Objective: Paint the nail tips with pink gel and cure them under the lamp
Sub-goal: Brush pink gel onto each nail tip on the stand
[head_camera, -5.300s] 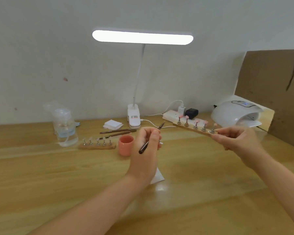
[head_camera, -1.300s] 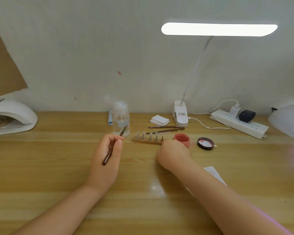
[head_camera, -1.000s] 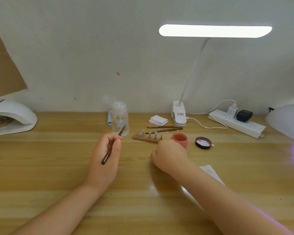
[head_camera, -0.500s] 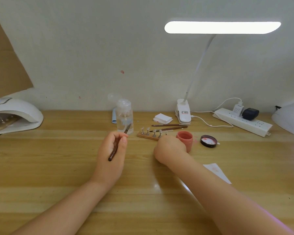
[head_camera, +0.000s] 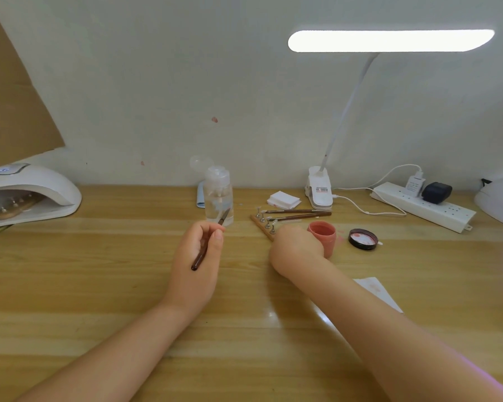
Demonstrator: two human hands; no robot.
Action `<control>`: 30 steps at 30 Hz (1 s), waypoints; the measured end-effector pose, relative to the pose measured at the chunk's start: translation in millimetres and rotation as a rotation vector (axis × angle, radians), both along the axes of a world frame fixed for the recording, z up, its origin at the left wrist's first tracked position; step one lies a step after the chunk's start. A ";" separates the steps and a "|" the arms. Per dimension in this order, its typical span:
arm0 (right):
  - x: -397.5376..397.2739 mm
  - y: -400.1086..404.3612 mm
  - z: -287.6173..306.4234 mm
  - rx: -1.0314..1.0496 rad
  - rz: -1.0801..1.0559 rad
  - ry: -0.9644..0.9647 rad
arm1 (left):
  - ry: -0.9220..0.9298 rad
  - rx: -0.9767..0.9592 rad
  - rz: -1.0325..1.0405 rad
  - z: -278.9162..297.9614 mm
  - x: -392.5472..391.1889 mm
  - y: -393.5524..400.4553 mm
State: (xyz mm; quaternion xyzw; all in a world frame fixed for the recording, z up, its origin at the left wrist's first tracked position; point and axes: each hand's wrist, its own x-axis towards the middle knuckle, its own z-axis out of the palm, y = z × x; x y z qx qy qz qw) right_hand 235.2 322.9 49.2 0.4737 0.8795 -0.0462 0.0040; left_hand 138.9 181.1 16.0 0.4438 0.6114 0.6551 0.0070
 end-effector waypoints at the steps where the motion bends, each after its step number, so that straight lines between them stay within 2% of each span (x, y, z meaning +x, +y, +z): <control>1: 0.8 -1.1 -2.8 0.015 0.001 0.030 | -0.003 -0.003 0.003 -0.2 0.0 -0.2; 5: 2.5 -2.4 -9.2 0.028 -0.009 0.168 | -0.008 -0.016 0.009 0.6 1.2 -0.5; 11: 6.4 -2.5 -6.7 0.030 -0.005 0.197 | 0.004 -0.014 0.000 0.8 1.3 -1.7; 18: 64.1 -4.1 -3.1 -0.097 0.211 0.289 | 0.002 -0.021 0.013 2.9 3.1 -2.1; 21: 92.1 5.5 -1.2 -0.180 0.233 0.320 | -0.053 0.016 -0.005 4.1 6.3 -3.3; 30: 127.0 36.8 3.0 -0.185 0.303 0.277 | -0.038 -0.043 -0.051 8.6 32.7 1.1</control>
